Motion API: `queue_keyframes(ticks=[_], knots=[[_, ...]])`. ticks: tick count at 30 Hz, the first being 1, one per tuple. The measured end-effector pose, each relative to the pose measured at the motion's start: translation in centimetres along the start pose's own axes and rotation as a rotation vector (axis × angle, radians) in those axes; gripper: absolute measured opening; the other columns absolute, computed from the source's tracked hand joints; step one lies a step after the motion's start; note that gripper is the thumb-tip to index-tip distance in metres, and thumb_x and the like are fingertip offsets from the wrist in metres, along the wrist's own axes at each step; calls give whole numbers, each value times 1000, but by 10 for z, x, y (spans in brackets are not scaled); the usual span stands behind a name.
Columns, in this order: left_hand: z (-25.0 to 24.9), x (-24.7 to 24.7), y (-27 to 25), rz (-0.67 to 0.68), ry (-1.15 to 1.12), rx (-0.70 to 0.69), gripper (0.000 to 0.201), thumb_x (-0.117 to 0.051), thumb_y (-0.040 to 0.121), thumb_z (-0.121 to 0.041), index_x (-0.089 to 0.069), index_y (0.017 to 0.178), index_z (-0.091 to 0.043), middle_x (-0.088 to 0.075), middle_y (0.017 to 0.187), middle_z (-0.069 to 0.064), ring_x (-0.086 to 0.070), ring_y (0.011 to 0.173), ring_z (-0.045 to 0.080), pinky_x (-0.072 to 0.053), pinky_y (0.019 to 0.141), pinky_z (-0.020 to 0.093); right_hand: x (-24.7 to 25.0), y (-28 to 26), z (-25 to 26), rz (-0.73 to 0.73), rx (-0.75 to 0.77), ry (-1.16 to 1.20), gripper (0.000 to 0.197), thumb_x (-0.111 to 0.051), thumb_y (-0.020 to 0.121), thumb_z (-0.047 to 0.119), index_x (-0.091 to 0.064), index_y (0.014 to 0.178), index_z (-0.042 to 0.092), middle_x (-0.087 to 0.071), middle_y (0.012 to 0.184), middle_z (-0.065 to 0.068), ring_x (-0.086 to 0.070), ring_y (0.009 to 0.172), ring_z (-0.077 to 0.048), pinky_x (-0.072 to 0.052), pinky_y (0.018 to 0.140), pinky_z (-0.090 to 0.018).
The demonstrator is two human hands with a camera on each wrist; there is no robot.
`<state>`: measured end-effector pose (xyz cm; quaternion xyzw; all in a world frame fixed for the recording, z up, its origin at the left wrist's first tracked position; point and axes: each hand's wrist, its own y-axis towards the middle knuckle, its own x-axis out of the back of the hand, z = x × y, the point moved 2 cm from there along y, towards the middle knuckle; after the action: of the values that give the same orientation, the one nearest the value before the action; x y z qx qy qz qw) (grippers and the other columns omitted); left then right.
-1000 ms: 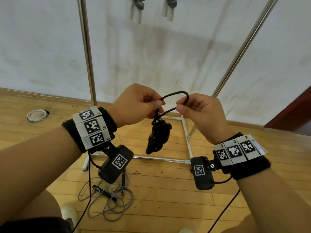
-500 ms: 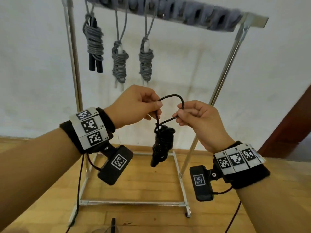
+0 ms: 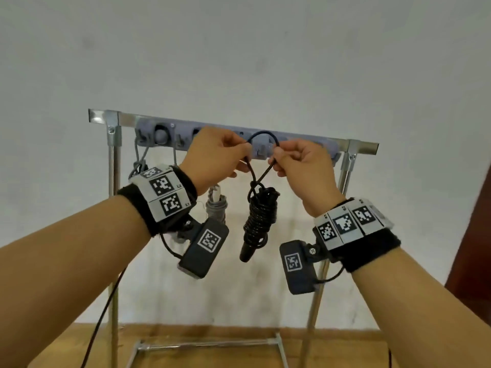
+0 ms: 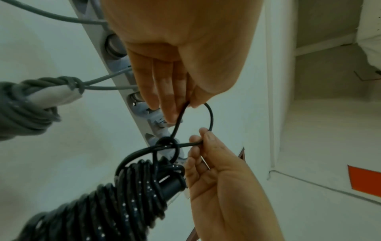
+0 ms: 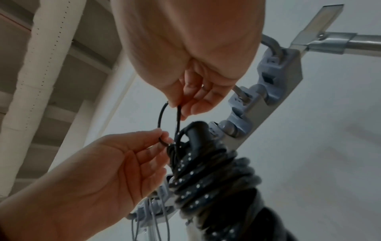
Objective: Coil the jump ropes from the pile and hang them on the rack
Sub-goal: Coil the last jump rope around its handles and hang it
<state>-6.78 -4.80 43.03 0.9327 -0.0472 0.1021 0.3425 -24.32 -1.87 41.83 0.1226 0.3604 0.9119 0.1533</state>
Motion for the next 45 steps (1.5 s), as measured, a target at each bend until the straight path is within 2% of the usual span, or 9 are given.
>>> queue_keyframes(ticks=[8,14,19,22,24,29,34,41,45], knots=[[40,-20,22,-22,251,-19,21,-65,91,-17,-75,76,-8,-74,67,5,-73,61,10,-63,67,36,-9,24,-48,-46,-61,-190,9,-68,89,20,-69,81,25,-75,71,4,-69,67,-9,-59,76,-34],[43,-20,11,22,252,-12,16,-67,91,-19,-71,102,-9,-76,78,2,-74,72,9,-61,79,37,-14,14,-52,24,-51,-214,13,-68,87,16,-65,94,26,-74,85,1,-70,84,-14,-58,83,-41],[39,-6,-24,6,341,-22,24,-72,85,-28,-66,106,-16,-73,81,-4,-68,78,8,-53,73,24,-11,-23,-43,10,-42,-204,21,-73,83,17,-65,101,23,-71,82,3,-66,73,-4,-54,68,-18],[58,2,-69,158,363,34,16,-72,85,-30,-68,97,-21,-71,78,-6,-68,68,6,-52,61,16,-19,-70,-48,140,-83,-242,17,-75,82,16,-69,96,22,-71,81,3,-65,70,-7,-54,69,-17],[84,7,-109,273,396,102,13,-72,85,-33,-69,94,-24,-71,79,-6,-67,69,7,-52,62,19,-29,-109,-61,254,-147,-267,17,-77,81,18,-70,96,19,-71,83,1,-64,70,-10,-52,69,-17],[186,18,-230,526,515,292,8,-70,87,-34,-69,87,-27,-67,76,-10,-62,68,2,-47,57,16,-59,-218,-123,583,-328,-389,12,-76,82,33,-70,91,29,-69,84,10,-61,71,4,-45,63,-8],[295,32,-360,734,572,562,13,-66,88,-32,-69,91,-20,-65,82,-11,-61,77,8,-44,64,19,-97,-341,-208,895,-546,-462,10,-72,85,35,-65,91,33,-66,91,13,-63,87,-3,-54,82,-27],[415,42,-488,881,592,863,15,-61,90,-31,-68,96,-19,-68,96,-2,-64,89,15,-54,77,30,-150,-478,-320,1134,-735,-458,6,-68,88,33,-63,92,33,-63,89,16,-62,88,-6,-48,71,-19],[473,30,-528,911,569,971,21,-58,91,-33,-66,106,-21,-68,105,-1,-63,95,16,-54,81,29,-176,-539,-386,1244,-765,-569,14,-55,96,33,-64,107,30,-65,106,10,-58,95,-8,-43,75,-22]])
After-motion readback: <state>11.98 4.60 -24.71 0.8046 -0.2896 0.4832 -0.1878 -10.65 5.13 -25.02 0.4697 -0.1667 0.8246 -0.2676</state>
